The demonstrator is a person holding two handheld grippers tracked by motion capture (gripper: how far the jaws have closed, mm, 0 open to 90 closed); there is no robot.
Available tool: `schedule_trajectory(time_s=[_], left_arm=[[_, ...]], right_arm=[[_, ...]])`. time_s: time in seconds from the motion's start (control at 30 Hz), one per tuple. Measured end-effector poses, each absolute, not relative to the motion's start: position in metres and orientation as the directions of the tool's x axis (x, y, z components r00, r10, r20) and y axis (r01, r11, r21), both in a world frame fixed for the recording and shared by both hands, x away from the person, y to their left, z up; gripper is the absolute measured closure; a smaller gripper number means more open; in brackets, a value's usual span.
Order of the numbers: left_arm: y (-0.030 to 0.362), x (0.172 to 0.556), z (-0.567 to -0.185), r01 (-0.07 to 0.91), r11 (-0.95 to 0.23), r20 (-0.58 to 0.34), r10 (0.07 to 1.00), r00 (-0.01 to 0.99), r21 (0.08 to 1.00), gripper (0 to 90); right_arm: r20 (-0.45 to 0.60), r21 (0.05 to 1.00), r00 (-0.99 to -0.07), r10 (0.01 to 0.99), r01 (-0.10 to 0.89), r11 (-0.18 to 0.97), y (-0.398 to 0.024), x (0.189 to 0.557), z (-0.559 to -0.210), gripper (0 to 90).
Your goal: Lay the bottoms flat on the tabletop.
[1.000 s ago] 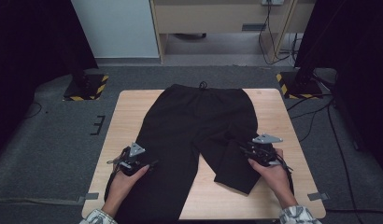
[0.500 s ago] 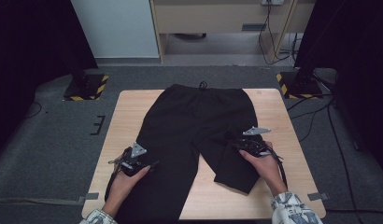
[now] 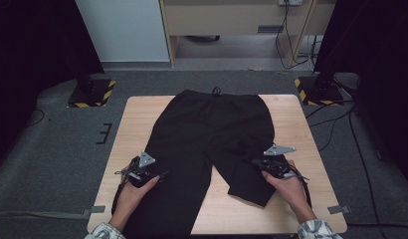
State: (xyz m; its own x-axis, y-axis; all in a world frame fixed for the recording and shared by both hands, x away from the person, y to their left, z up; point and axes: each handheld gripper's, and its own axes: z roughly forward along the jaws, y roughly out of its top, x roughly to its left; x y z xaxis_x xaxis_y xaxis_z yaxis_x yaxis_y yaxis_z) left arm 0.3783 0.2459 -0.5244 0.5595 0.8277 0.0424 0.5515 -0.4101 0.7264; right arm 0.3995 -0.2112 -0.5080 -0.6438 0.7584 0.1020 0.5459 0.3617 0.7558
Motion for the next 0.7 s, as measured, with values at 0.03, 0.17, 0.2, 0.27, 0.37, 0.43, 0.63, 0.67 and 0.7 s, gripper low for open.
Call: schedule_trajectory(time_s=[0.03, 0.17, 0.2, 0.27, 0.37, 0.43, 0.63, 0.67, 0.7], left_arm=[[0.246, 0.379, -0.524, 0.550, -0.410, 0.045, 0.828, 0.558, 0.728, 18.2], [0.243, 0.380, -0.524, 0.543, -0.419, 0.055, 0.825, 0.563, 0.728, 18.3], [0.242, 0.381, -0.524, 0.543, -0.421, 0.056, 0.824, 0.564, 0.726, 18.3], [0.240, 0.383, -0.524, 0.542, -0.422, 0.054, 0.822, 0.567, 0.727, 18.3], [0.237, 0.386, -0.522, 0.538, -0.422, 0.054, 0.820, 0.570, 0.730, 18.3], [0.235, 0.388, -0.522, 0.536, -0.423, 0.055, 0.819, 0.572, 0.731, 18.3], [0.224, 0.394, -0.522, 0.526, -0.435, 0.051, 0.804, 0.593, 0.731, 18.7], [0.222, 0.394, -0.521, 0.524, -0.431, 0.045, 0.801, 0.597, 0.735, 18.7], [0.221, 0.394, -0.520, 0.519, -0.432, 0.045, 0.798, 0.601, 0.738, 18.8]], right_arm=[[0.112, 0.757, -0.644, 0.757, 0.549, 0.355, -0.213, 0.395, -0.508, 87.9], [0.109, 0.747, -0.654, 0.749, 0.551, 0.372, -0.222, 0.379, -0.511, 87.9], [0.114, 0.746, -0.656, 0.746, 0.552, 0.372, -0.225, 0.374, -0.512, 87.9], [0.118, 0.744, -0.659, 0.743, 0.554, 0.373, -0.228, 0.367, -0.513, 87.9], [0.123, 0.742, -0.670, 0.732, 0.552, 0.381, -0.233, 0.354, -0.512, 87.9], [0.134, 0.739, -0.670, 0.731, 0.559, 0.377, -0.236, 0.345, -0.512, 87.8], [0.137, 0.741, -0.651, 0.747, 0.568, 0.359, -0.247, 0.327, -0.510, 79.1], [0.128, 0.745, -0.645, 0.753, 0.564, 0.356, -0.249, 0.327, -0.508, 76.1], [0.124, 0.753, -0.637, 0.761, 0.560, 0.346, -0.251, 0.329, -0.506, 72.9]])
